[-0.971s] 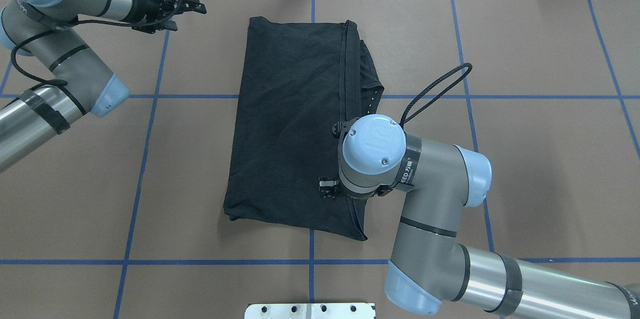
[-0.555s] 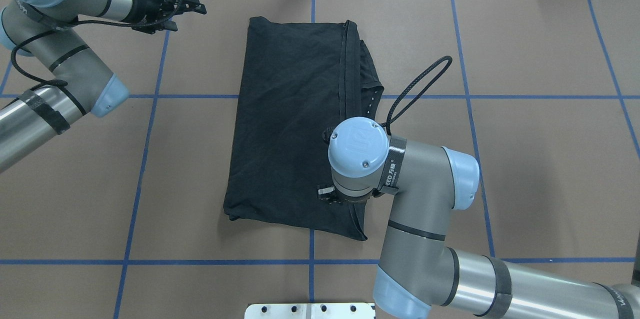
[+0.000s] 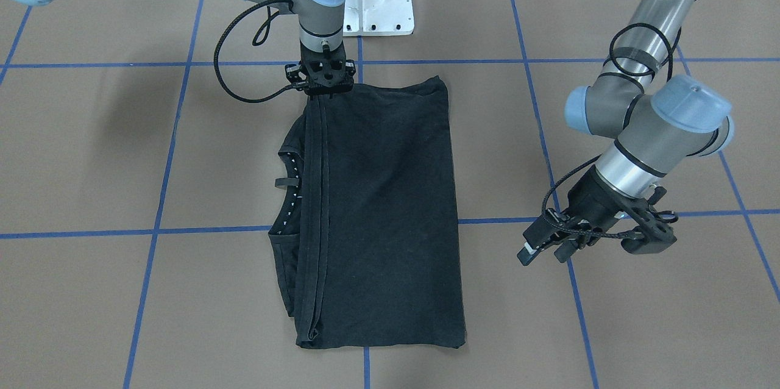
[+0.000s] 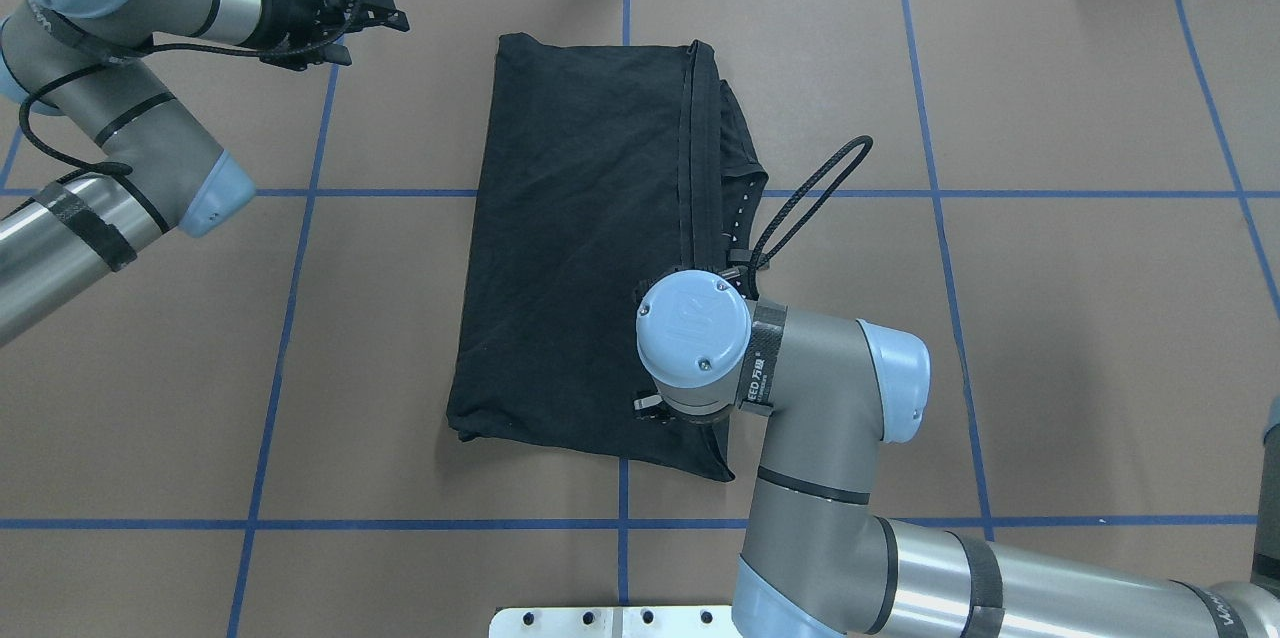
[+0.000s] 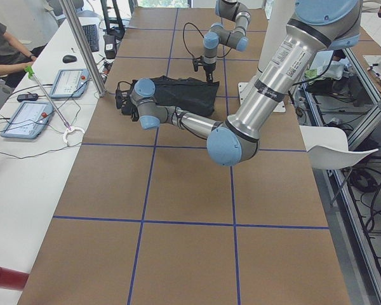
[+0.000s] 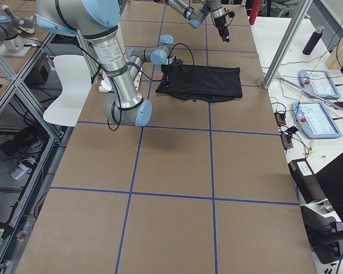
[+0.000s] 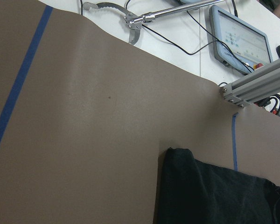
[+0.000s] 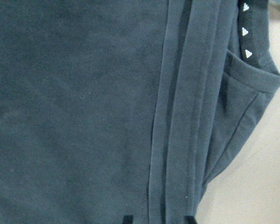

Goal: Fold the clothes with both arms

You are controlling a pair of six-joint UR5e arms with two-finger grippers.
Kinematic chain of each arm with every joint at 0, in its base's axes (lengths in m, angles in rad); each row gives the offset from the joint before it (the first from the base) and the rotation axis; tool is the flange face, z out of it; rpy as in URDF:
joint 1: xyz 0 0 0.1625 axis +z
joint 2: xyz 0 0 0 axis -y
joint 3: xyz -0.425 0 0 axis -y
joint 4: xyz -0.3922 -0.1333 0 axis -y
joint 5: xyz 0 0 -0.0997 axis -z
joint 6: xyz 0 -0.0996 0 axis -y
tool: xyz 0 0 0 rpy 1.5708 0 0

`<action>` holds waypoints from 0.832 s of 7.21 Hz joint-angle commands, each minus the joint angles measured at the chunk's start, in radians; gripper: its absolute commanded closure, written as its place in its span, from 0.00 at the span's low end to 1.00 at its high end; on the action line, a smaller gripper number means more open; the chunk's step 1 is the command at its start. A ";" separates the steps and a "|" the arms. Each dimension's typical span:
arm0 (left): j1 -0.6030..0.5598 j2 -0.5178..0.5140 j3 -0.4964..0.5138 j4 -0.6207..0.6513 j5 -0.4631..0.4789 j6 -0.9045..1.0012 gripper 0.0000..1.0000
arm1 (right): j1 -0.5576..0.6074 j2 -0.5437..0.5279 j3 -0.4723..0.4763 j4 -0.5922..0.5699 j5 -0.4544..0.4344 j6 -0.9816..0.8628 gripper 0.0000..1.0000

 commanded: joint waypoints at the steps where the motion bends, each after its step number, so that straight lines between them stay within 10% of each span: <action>1: 0.002 0.001 0.000 0.000 0.000 0.000 0.00 | -0.001 -0.001 -0.020 -0.001 -0.006 -0.004 0.54; 6: 0.006 0.001 0.000 0.000 0.001 -0.006 0.00 | 0.042 -0.014 -0.017 -0.006 -0.005 -0.047 0.53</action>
